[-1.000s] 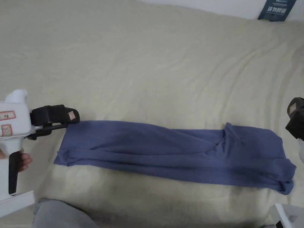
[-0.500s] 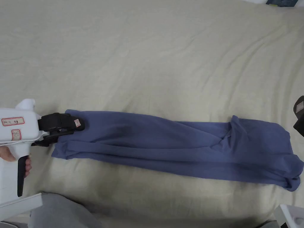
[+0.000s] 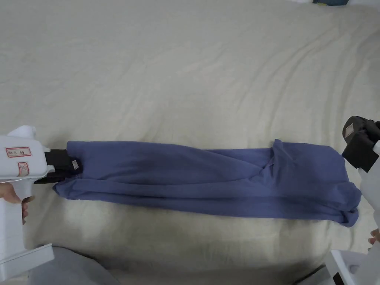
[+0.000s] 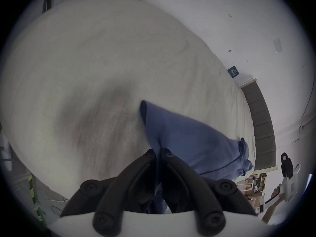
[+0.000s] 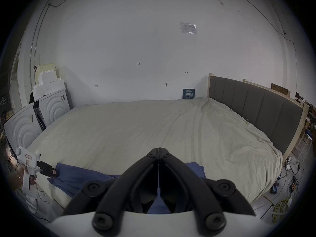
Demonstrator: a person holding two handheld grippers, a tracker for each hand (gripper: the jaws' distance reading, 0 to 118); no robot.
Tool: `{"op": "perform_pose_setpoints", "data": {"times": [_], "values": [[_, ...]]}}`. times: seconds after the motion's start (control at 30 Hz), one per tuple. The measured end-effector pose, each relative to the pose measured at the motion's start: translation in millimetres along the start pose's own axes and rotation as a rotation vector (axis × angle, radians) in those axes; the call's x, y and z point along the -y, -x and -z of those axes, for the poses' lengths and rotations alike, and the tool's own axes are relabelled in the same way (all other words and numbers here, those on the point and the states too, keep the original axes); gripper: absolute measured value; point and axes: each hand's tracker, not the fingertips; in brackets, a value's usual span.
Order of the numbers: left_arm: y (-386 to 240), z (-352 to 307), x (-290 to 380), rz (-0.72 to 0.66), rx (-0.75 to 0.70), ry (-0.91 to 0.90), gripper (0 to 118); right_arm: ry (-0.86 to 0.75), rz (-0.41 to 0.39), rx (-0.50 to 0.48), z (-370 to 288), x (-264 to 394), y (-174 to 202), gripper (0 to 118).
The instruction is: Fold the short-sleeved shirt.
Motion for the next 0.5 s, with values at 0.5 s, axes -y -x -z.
{"op": "perform_pose_setpoints", "data": {"times": [0.5], "values": [[-189.9,-75.1,15.0,0.264,0.243,-0.012,6,-0.072,0.077,-0.021,-25.9,-3.9,-33.0,4]]}}
